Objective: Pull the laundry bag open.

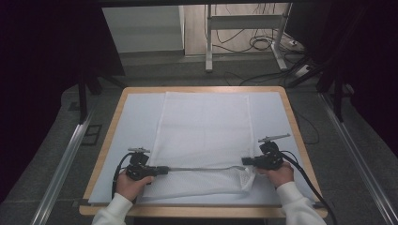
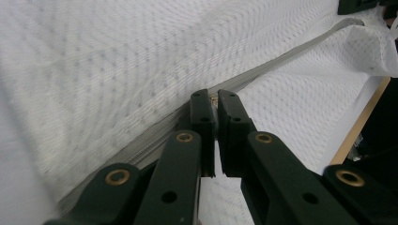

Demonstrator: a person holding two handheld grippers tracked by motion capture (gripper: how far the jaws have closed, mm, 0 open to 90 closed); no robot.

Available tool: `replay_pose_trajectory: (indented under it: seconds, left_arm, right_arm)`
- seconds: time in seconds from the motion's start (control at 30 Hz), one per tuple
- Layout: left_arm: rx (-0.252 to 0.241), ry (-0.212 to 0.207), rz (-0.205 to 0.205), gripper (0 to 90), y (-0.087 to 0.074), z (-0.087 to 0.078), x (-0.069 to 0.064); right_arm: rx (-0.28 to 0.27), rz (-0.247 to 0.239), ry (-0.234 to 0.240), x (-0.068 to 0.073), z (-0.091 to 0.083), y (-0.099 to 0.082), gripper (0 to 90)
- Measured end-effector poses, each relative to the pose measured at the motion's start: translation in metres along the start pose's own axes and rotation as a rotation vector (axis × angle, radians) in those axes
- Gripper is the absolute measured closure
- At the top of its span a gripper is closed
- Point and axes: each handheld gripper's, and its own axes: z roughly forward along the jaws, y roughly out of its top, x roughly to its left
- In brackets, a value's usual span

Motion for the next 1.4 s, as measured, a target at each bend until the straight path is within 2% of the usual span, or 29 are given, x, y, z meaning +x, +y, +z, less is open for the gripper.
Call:
replay_pose_trajectory:
  seconds: [0.23, 0.77, 1.4]
  left_arm:
    - [0.005, 0.005, -0.001, 87.0, -0.003, -0.003, 0.003]
    - [-0.036, 0.025, -0.025, 86.9, -0.011, -0.022, 0.016]
    - [-0.056, 0.055, -0.051, 87.0, -0.026, -0.043, 0.031]
  right_arm:
    - [0.004, -0.002, -0.001, -0.001, 0.001, 0.0, 89.0]
    - [0.007, -0.001, -0.002, -0.002, 0.003, -0.001, 89.0]
    - [0.013, -0.007, -0.007, -0.002, 0.003, -0.001, 89.0]
